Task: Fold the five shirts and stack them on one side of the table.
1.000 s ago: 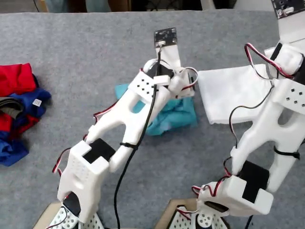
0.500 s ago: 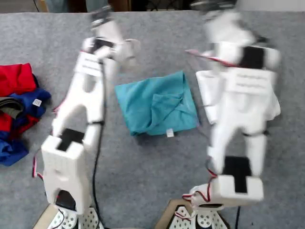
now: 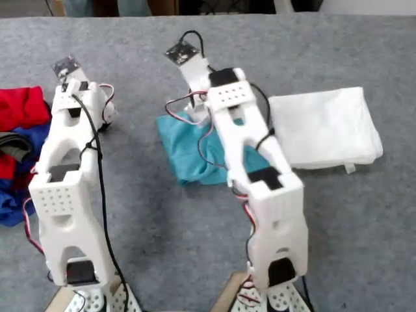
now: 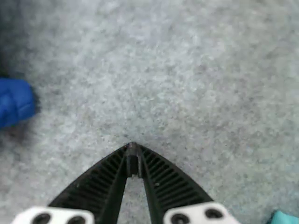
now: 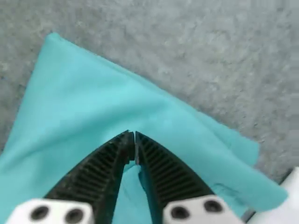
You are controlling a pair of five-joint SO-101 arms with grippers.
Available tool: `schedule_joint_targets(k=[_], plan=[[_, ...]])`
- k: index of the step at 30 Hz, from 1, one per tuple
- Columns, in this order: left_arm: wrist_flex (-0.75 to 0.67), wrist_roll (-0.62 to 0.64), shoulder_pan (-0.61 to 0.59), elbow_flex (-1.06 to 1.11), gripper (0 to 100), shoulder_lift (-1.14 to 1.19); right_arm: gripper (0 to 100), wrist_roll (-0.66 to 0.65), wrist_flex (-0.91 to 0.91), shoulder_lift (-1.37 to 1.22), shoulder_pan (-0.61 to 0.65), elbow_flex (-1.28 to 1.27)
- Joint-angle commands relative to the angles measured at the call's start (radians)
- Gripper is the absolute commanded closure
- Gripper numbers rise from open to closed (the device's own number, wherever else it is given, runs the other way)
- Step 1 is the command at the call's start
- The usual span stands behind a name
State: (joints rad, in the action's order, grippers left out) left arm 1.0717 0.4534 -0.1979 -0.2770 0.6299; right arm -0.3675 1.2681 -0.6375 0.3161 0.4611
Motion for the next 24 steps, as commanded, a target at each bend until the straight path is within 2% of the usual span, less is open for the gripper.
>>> schedule_joint_targets(k=[1, 5, 11, 16, 20, 24], plan=[[-0.015, -0.068, 0.013, -0.001, 97, -0.028, 98.4, 0.014, 0.109, -0.018, 0.009, 0.113], [-0.015, -0.071, 0.01, -0.001, 97, -0.028, 98.4, 0.009, 0.219, -0.047, -0.006, 0.173], [-0.015, -0.071, 0.015, -0.001, 97, -0.028, 98.4, 0.008, 0.255, -0.091, -0.057, 0.18], [-0.015, -0.071, 0.013, -0.001, 97, -0.028, 98.4, -0.048, 0.371, -0.104, -0.11, 0.18], [-0.015, -0.071, 0.015, -0.001, 97, -0.026, 98.4, -0.069, 0.491, -0.096, -0.204, 0.188], [-0.017, -0.071, 0.015, -0.001, 97, -0.026, 98.4, -0.103, 0.497, -0.038, -0.348, 0.081]])
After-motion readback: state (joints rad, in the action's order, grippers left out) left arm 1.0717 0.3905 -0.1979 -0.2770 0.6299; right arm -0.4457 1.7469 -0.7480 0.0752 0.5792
